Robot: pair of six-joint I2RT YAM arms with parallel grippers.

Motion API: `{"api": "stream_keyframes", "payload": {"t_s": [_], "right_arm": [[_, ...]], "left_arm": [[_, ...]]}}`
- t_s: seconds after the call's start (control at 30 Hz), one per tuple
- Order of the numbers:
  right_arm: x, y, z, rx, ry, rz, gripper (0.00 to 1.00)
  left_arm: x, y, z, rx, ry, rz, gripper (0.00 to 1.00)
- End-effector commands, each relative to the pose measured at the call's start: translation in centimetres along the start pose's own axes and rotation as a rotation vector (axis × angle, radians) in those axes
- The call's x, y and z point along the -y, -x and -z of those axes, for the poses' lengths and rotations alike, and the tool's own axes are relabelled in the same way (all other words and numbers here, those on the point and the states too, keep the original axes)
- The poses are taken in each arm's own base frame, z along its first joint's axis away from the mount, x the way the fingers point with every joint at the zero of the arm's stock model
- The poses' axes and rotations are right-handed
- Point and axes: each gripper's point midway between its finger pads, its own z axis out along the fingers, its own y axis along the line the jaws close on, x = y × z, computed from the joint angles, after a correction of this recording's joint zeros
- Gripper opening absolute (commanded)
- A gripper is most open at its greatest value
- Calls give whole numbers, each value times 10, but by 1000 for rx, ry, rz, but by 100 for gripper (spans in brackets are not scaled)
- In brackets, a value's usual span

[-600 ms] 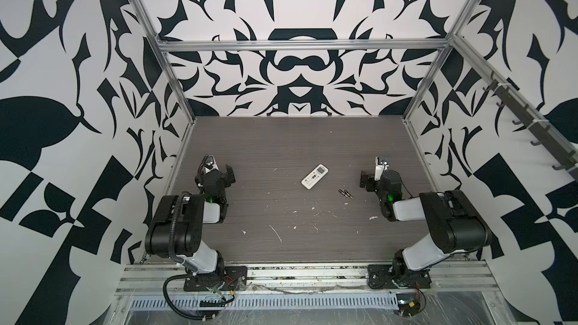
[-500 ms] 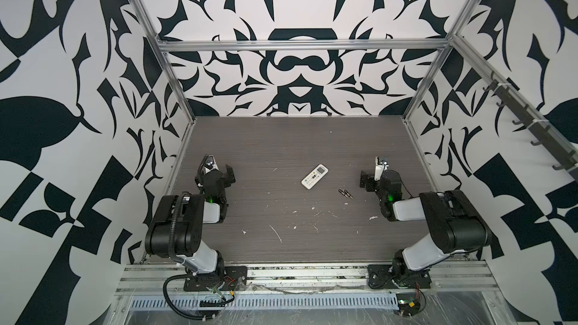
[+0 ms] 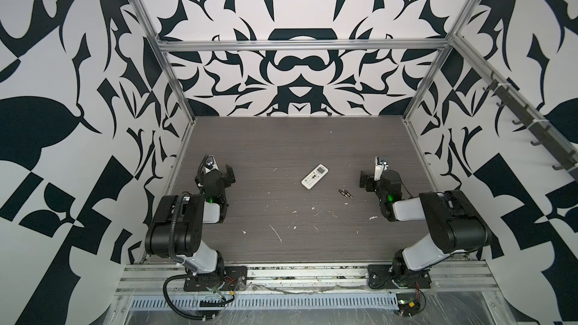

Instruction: Load the batteries into the remote control

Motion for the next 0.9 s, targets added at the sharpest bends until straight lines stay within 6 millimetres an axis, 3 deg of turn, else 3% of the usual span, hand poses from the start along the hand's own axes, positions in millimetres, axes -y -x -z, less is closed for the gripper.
{"api": "stream_keyframes", "payload": {"t_s": [0.0, 0.47, 0.6, 0.67, 0.77, 0.87], "right_arm": [[1, 22, 2, 67, -1, -1, 100], [1, 22, 1, 64, -3, -2, 100], [26, 36, 10, 86, -156, -60, 100], [26, 44, 16, 71, -155, -52, 100], [26, 56, 22, 73, -173, -40, 100], [28, 74, 34, 63, -232, -66, 100]], "left_arm": [[1, 7, -2, 24, 0, 18, 99], [-4, 9, -2, 27, 19, 30, 99], [5, 16, 6, 49, -6, 0, 99], [2, 29, 10, 68, 41, 0, 99], [22, 26, 11, -118, 34, -70, 99], [47, 31, 19, -134, -14, -112, 99]]}}
